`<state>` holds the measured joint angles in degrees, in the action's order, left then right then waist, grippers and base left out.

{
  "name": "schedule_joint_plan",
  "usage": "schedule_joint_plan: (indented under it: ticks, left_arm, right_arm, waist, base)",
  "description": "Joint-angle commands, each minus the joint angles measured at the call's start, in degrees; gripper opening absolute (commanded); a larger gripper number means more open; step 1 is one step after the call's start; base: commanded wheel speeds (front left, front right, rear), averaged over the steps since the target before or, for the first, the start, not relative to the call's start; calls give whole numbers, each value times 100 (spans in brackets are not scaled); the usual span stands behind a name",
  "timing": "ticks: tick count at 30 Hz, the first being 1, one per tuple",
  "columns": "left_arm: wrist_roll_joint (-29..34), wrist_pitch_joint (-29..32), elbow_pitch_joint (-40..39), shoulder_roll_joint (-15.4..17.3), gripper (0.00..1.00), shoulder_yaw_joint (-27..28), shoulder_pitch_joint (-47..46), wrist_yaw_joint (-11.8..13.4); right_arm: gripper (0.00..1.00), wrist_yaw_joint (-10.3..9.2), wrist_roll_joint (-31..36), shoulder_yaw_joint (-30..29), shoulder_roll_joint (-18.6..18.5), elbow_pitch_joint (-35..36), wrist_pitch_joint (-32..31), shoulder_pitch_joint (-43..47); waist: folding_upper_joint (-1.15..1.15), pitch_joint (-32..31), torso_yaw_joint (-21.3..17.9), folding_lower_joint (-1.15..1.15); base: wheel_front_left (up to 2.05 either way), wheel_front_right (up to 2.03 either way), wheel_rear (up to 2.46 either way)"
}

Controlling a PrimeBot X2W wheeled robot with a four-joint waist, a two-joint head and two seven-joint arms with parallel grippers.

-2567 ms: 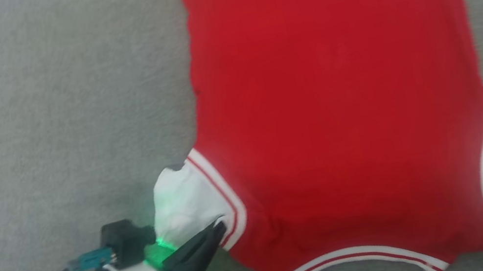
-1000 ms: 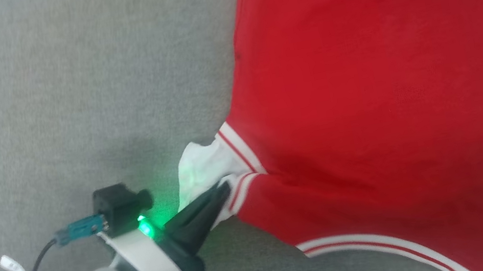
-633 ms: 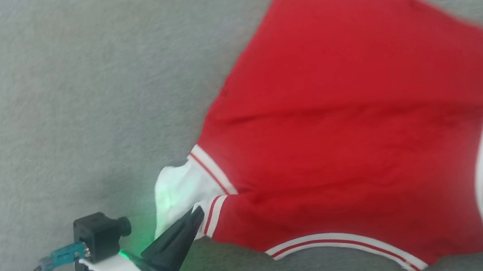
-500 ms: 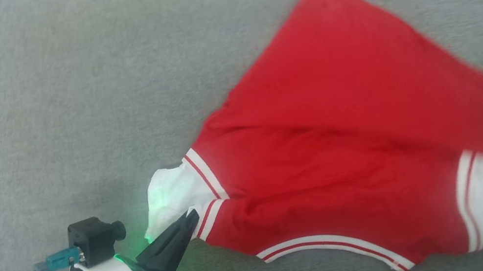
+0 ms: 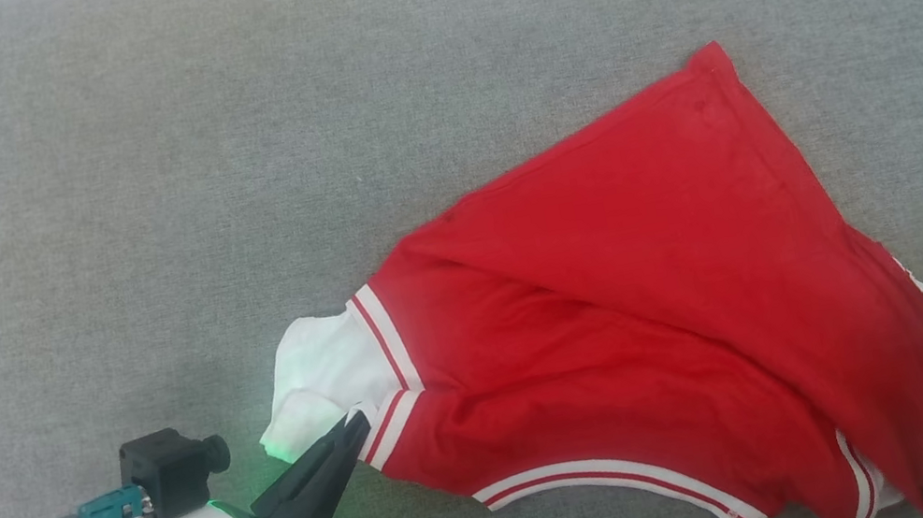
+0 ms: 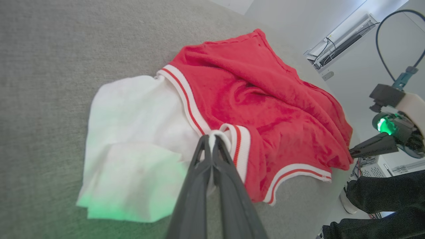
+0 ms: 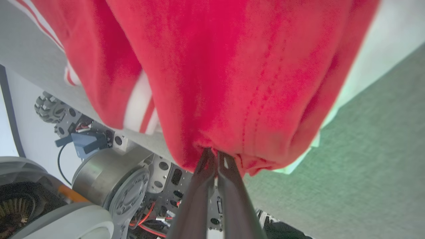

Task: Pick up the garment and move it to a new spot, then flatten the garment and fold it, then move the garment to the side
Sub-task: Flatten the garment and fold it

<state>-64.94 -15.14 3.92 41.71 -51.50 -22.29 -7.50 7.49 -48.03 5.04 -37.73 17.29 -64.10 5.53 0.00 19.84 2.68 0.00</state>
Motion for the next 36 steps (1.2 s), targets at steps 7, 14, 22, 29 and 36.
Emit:
schedule_joint_plan:
  ticks: [7, 14, 22, 29, 36]
  left_arm:
    - [64, 2, -26, -46, 0, 58, 132, 7]
    - [160, 2, -64, -191, 0, -22, -39, 7]
    - [179, 2, -35, -416, 0, -297, -462, 7]
    - [197, 2, 42, -578, 0, -405, -751, 7]
    - [157, 2, 97, -657, 0, -469, -842, 7]
  right_arm:
    - [100, 0, -401, -861, -412, 751, 412, -264]
    - [100, 0, -264, -1223, -590, 709, 742, -1272]
    - [100, 0, 773, 279, -242, -903, 1355, -3308]
    - [100, 0, 1038, 1271, -87, -2184, 1674, -4447]
    - [33, 1, 745, 2119, -184, -2905, 1473, -4731]
  waist:
    - [0, -73, 13, 0]
    - [0, 54, 172, 0]
    - [0, 462, 525, 0]
    - [0, 835, 746, 0]
    - [0, 894, 843, 0]
  base:
    - [0, 0, 0]
    - [0, 0, 0]
    - [0, 0, 0]
    - [0, 0, 0]
    - [0, 0, 0]
